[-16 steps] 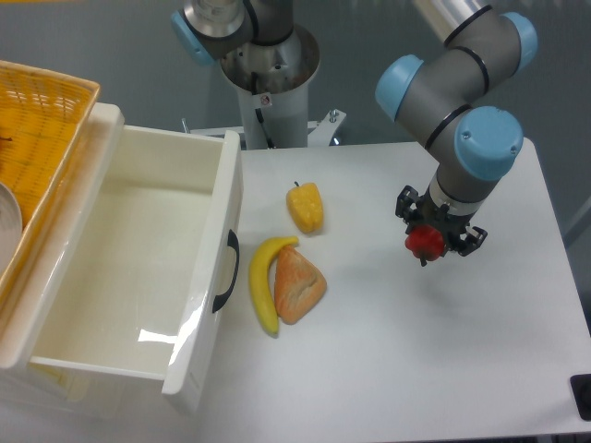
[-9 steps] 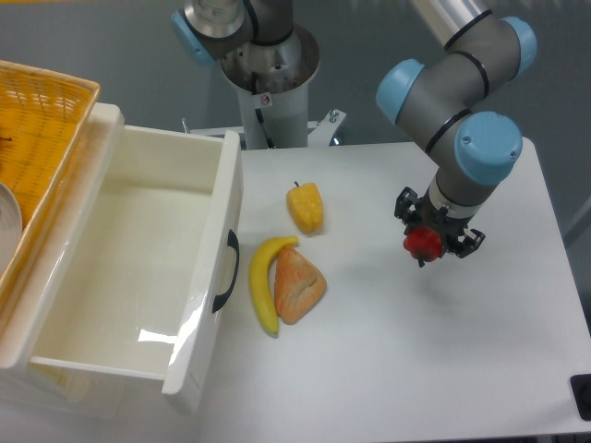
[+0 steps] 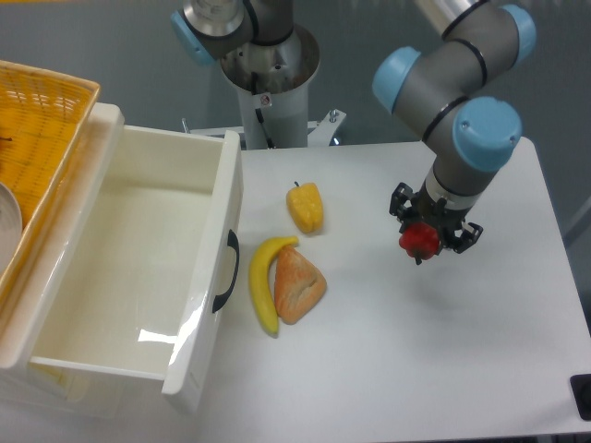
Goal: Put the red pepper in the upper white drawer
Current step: 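Lift the held red pepper up from the table with the gripper, then carry the red pepper over the open white drawer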
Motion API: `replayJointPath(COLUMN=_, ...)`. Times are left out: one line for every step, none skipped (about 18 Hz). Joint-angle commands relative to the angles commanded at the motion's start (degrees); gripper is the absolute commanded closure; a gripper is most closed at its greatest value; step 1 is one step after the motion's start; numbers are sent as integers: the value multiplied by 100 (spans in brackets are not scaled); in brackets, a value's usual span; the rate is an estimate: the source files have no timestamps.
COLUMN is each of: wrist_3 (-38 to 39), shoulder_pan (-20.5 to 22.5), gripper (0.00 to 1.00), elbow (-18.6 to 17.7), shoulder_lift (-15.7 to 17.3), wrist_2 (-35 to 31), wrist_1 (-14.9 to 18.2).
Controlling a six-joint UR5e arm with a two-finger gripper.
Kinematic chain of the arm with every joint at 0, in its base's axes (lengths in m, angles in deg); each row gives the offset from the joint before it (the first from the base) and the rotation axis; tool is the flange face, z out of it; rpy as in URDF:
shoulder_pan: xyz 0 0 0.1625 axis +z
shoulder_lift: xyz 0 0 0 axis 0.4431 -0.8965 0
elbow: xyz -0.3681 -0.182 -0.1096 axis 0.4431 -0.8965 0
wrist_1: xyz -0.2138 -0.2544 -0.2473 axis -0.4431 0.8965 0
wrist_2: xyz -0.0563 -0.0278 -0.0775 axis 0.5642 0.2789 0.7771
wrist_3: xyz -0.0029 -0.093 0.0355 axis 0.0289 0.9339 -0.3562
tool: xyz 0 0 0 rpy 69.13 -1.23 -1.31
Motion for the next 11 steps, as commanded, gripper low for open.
replayJointPath(wrist_3=202, shoulder_pan=-61, gripper=100, elbow=9, shoulder_lift=79, wrist_2=44, wrist_1=35)
replayJointPath(wrist_3=430, shoulder_pan=-140, gripper=100, elbow=9, shoulder_lift=176, wrist_2=80, wrist_1=79)
replayJointPath(wrist_3=676, shoulder_pan=-228, gripper=100, elbow=9, shoulder_lift=272, wrist_2=150, wrist_1=88)
replayJointPath(wrist_3=905, shoulder_pan=-290, gripper=100, elbow=17, shoulder_lift=369, wrist_2=194, wrist_1=88)
replayJointPath(wrist_3=1047, shoulder_pan=-351, gripper=100, elbow=18, shoulder_lift=440, wrist_2=229, wrist_1=88)
replayJointPath(wrist_3=1161, shoulder_pan=-413, gripper=100, elbow=18, shoulder_lift=510, wrist_2=290, wrist_1=88)
replayJointPath(wrist_3=1284, shoulder_pan=-440, gripper=100, elbow=18, shoulder_lift=598, wrist_2=378, wrist_1=88)
replayJointPath(wrist_3=1442, shoulder_pan=-475, gripper=100, elbow=18, shoulder_lift=686, wrist_2=483, wrist_1=88)
replayJointPath(wrist_3=1583, shoulder_pan=-501, gripper=100, elbow=18, shoulder_lift=791, wrist_2=589, wrist_1=88)
replayJointPath(wrist_3=1689, shoulder_pan=-510, gripper=100, elbow=18, shoulder_lift=940, wrist_2=677, wrist_1=97)
replayJointPath(wrist_3=1777, shoulder_pan=-554, gripper=100, elbow=9, shoulder_lift=1107, wrist_2=782, wrist_1=97)
